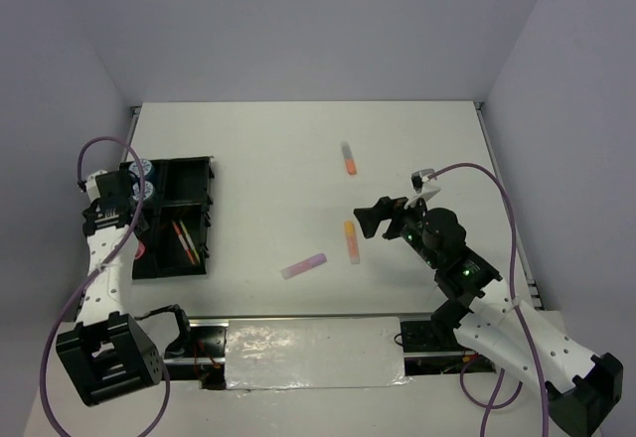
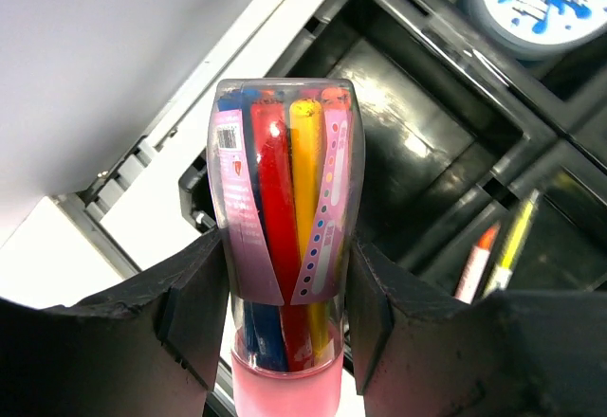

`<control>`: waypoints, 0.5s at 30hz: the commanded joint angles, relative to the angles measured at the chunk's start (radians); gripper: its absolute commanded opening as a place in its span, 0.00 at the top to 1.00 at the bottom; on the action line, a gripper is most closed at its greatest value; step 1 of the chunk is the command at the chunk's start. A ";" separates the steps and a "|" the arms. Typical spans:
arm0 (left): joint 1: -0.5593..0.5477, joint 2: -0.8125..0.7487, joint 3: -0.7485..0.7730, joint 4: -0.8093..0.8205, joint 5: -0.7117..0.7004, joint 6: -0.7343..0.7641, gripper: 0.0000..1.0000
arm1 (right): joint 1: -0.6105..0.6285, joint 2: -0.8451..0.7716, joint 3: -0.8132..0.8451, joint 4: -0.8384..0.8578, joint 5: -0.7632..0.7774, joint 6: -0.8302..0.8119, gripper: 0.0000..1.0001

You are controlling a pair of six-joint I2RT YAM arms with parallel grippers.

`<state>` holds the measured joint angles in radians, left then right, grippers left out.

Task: Sort the stationery into containers
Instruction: Place the stationery in the storage box.

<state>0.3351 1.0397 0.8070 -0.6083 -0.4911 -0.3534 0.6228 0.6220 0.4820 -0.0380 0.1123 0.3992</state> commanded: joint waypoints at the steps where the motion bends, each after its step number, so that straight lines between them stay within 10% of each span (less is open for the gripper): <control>1: 0.021 0.016 0.023 0.051 -0.026 -0.019 0.93 | -0.005 -0.001 -0.002 0.069 -0.013 -0.010 0.00; 15: 0.050 0.086 0.040 0.051 0.009 -0.016 0.74 | -0.005 0.007 -0.003 0.072 -0.022 -0.008 0.00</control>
<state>0.3775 1.1229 0.8078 -0.5972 -0.4870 -0.3691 0.6228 0.6346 0.4820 -0.0093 0.0959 0.3992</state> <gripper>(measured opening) 0.576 0.996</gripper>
